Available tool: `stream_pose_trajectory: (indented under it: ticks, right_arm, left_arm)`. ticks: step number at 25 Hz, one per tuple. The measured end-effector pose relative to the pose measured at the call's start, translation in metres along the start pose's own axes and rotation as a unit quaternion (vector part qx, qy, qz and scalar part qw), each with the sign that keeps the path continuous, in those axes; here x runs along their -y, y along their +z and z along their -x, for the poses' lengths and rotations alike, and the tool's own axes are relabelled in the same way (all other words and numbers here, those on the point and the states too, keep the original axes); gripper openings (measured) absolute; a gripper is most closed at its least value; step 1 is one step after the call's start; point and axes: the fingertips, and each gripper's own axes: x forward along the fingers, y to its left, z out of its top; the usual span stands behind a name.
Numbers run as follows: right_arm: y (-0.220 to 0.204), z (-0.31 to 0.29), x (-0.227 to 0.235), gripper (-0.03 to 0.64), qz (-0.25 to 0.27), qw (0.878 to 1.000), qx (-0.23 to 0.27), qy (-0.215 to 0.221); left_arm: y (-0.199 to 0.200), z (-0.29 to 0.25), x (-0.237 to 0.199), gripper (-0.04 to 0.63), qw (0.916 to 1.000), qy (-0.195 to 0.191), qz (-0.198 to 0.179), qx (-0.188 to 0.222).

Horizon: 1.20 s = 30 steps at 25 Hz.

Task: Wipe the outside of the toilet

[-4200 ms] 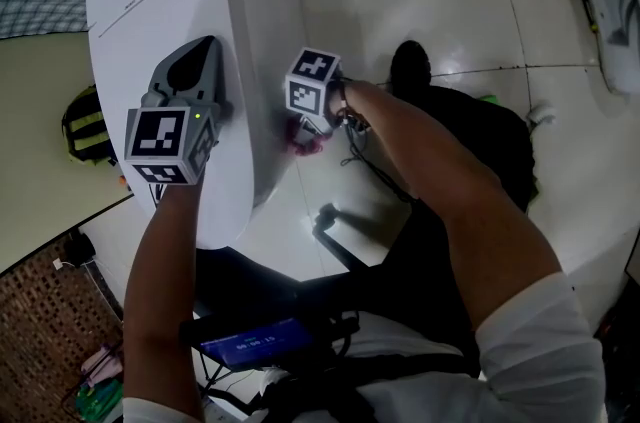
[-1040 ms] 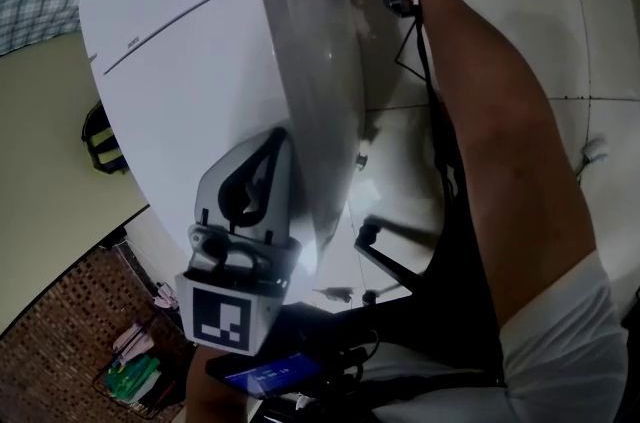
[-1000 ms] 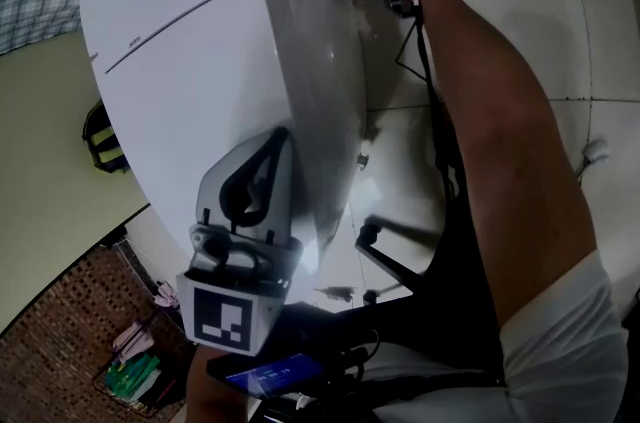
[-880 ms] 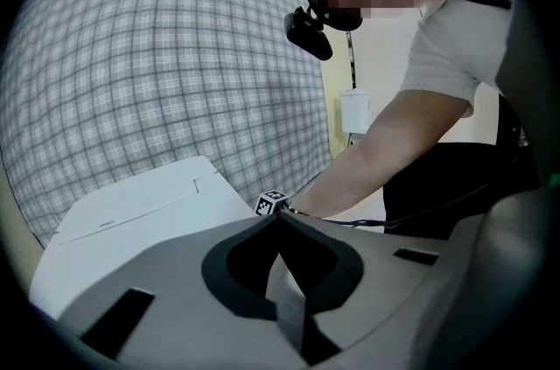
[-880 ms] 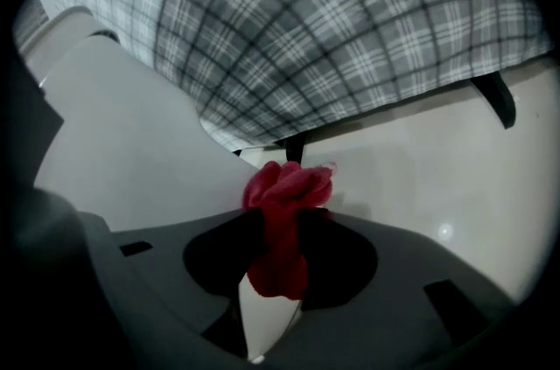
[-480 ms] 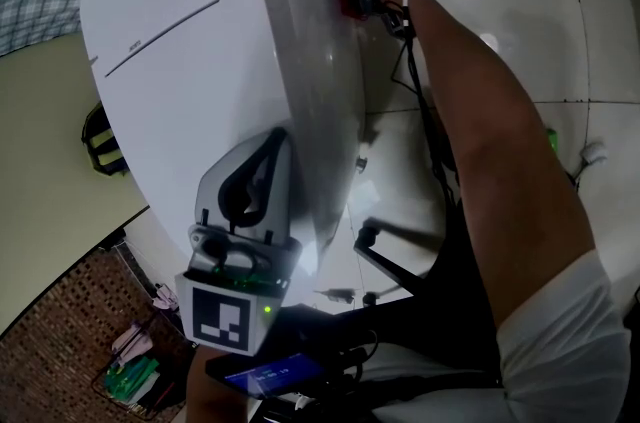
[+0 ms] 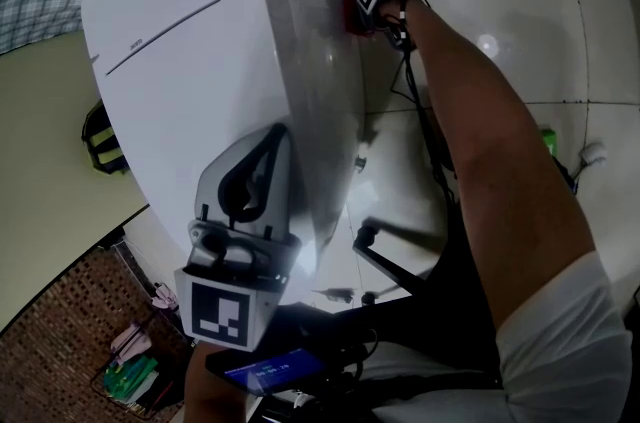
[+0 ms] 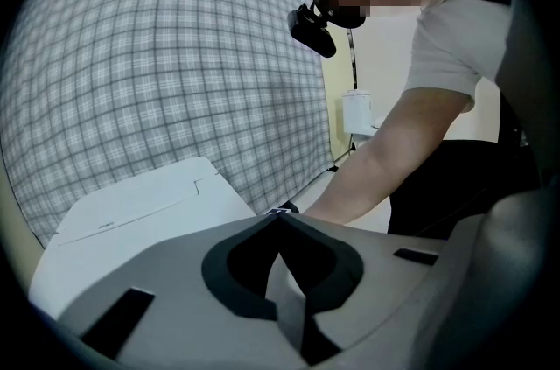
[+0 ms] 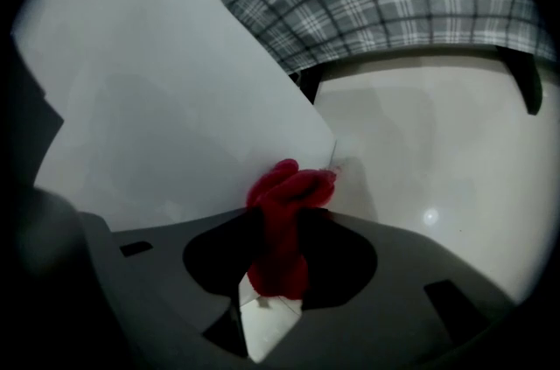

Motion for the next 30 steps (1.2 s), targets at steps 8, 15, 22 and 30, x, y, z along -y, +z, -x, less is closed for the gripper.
stream_pose_trajectory:
  ticks: [8,15,22,30]
  right_arm:
    - [-0.023,-0.004,-0.008,0.140,0.032,0.998,-0.044,-0.034]
    - [-0.046,-0.016,-0.015,0.140,-0.018,1.000,-0.023,0.000]
    - [-0.068,-0.026,-0.020,0.138,-0.057,0.998,-0.011,0.010]
    - [-0.111,-0.047,-0.030,0.138,-0.067,0.997,-0.032,0.020]
  left_arm:
    - [-0.001,0.000,-0.001,-0.009,1.0000,0.001,-0.001,0.002]
    - [0.000,-0.001,-0.001,-0.009,1.0000,0.000,-0.005,-0.003]
    - [-0.002,-0.002,-0.002,-0.009,1.0000,0.002,-0.006,-0.006]
    - [-0.003,-0.003,-0.001,-0.009,0.9999,0.004,-0.011,-0.013]
